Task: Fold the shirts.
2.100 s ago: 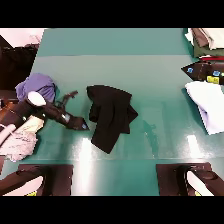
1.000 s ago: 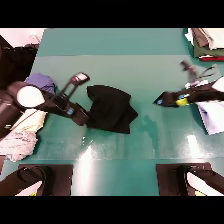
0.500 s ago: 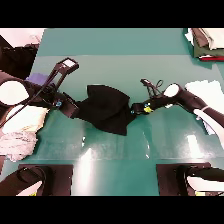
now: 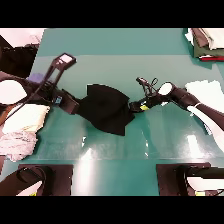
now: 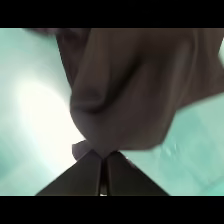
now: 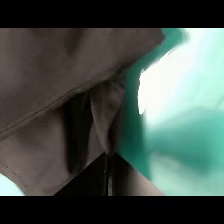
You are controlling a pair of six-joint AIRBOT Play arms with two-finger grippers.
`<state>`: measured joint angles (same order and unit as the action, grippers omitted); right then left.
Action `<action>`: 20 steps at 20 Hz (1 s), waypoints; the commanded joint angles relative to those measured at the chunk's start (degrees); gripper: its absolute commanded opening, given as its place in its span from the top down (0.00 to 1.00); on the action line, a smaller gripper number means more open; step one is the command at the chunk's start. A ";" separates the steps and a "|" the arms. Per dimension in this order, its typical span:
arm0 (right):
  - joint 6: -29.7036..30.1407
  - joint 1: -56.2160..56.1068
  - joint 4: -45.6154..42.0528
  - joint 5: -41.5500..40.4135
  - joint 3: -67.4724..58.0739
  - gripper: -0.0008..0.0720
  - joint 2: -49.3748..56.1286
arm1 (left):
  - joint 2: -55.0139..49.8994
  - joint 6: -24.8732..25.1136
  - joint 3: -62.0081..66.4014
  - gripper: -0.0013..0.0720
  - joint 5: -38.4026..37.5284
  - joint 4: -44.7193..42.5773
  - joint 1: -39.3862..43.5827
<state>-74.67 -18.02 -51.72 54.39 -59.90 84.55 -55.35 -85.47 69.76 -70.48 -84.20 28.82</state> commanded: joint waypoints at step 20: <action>-3.72 37.48 -12.85 9.75 -56.72 0.96 -38.80 | 6.16 3.21 53.57 0.95 0.59 -0.09 -11.47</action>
<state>-78.37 14.37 -64.12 63.37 -110.08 46.68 -51.09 -83.42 122.06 -71.18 -87.68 17.43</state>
